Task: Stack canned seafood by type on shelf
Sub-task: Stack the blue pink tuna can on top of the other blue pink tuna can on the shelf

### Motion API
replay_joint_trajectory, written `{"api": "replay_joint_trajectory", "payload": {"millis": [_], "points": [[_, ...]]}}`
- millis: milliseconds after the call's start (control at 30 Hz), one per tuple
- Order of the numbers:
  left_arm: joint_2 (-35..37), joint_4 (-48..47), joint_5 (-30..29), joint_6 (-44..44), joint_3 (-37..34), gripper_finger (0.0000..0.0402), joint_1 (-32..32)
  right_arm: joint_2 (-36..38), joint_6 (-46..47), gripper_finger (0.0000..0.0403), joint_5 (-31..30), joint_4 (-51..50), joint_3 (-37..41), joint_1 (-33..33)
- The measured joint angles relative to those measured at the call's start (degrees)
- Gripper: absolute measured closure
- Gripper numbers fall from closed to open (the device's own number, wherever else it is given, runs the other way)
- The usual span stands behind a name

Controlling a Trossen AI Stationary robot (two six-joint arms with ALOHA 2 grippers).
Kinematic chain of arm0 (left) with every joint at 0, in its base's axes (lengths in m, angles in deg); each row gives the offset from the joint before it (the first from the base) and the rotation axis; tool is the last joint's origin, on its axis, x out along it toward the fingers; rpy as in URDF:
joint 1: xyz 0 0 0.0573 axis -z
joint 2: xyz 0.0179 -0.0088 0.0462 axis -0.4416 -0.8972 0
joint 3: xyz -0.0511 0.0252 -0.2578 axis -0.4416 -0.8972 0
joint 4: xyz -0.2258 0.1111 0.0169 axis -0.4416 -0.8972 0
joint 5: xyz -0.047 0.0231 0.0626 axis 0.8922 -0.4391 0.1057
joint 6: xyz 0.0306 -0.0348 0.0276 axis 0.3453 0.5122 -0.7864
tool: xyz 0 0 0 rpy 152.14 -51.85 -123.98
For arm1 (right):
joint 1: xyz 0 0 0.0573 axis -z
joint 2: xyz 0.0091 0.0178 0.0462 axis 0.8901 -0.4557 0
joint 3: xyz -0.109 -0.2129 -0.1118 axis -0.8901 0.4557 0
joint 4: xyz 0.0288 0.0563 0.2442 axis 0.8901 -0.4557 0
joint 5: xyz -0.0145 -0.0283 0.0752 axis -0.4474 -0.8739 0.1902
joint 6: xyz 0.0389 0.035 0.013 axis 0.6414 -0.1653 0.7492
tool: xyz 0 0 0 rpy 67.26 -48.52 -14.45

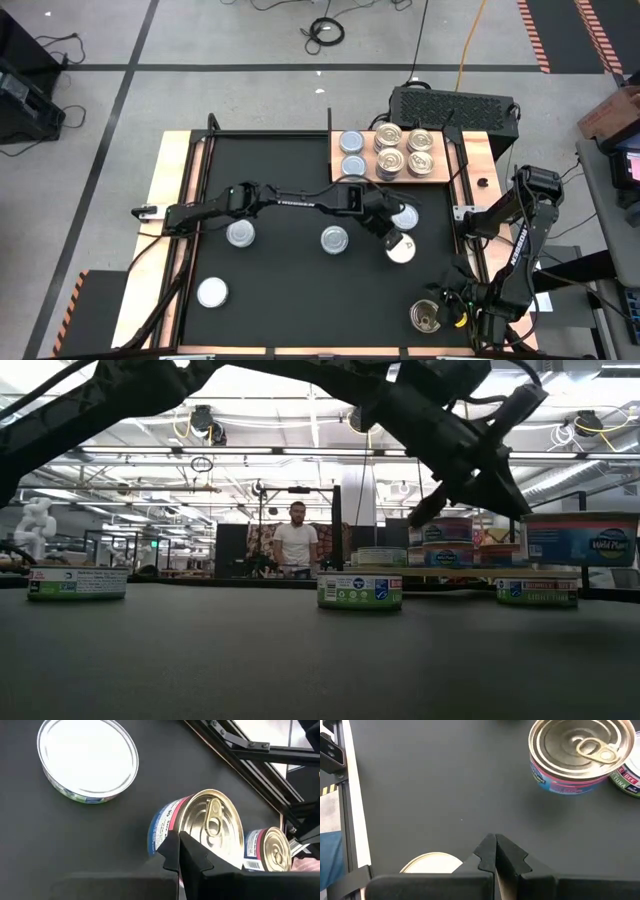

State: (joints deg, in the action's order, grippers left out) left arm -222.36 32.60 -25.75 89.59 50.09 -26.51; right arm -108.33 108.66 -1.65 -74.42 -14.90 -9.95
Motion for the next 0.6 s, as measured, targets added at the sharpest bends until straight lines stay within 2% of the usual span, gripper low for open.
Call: {"api": "replay_joint_trajectory", "payload": {"millis": [400,600], "points": [[1.09,3.93,2.56,3.69,-0.03,0.0401,-2.76,0.00,0.04,0.0403,0.02,0.25,0.00,-0.01],[1.41,12.70,2.49,7.42,-0.03,0.0401,-5.15,0.00,0.02,0.0403,0.04,0.21,0.00,0.00]]}}
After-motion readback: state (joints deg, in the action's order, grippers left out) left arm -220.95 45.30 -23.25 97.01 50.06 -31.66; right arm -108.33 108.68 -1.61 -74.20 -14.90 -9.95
